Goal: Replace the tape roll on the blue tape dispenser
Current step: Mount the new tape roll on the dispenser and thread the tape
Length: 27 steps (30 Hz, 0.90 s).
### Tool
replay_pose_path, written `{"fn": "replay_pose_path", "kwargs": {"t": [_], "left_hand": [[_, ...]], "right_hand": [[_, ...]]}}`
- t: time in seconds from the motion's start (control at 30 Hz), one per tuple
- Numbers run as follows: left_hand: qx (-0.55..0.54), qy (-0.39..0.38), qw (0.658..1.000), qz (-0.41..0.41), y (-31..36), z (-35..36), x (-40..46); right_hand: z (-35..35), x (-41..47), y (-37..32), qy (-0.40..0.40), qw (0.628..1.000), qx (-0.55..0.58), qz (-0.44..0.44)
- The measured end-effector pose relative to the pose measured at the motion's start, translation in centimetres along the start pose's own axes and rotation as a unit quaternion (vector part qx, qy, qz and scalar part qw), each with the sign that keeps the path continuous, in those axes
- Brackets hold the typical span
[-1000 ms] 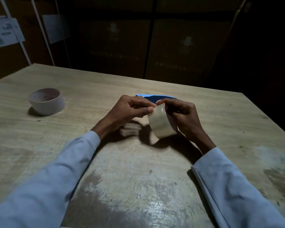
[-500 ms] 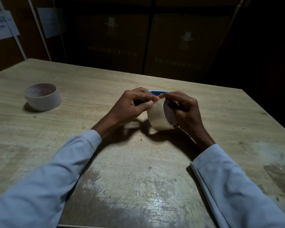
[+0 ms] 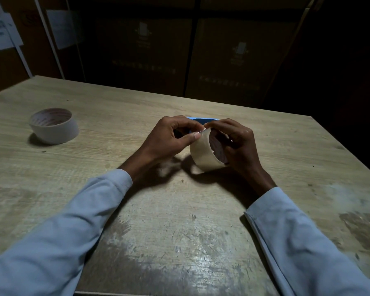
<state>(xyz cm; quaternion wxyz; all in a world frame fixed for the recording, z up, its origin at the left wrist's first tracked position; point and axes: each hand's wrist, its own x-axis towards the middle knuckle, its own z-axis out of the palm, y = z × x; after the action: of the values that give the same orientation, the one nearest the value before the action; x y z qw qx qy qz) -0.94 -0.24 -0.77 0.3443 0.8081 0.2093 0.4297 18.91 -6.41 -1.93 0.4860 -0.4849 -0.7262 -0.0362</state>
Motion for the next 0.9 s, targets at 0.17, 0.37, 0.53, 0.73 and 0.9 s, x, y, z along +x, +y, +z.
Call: {"fn": "replay_pose_path", "kwargs": {"t": [0.17,0.37,0.53,0.73,0.9], "left_hand": [[0.004,-0.003,1.000,-0.013,0.09,-0.01,0.03],[-0.026,0.007,0.996,-0.091,0.29,-0.08,-0.03],[-0.018,-0.012,0.994,-0.106,0.38,-0.73,-0.05],[0.008,-0.010,0.995,-0.103,0.83,-0.44,-0.13],[0.015,-0.018,0.992,-0.122,0.81,-0.24,-0.10]], "right_hand": [[-0.03,-0.07,0.12,0.002,1.000,-0.007,-0.002],[0.18,-0.09,0.08,0.003,1.000,-0.018,-0.005],[0.47,-0.10,-0.01,0.009,1.000,-0.024,-0.006],[0.47,-0.09,-0.05,0.006,1.000,-0.027,-0.002],[0.49,-0.08,-0.22,0.009,0.999,-0.035,-0.008]]}}
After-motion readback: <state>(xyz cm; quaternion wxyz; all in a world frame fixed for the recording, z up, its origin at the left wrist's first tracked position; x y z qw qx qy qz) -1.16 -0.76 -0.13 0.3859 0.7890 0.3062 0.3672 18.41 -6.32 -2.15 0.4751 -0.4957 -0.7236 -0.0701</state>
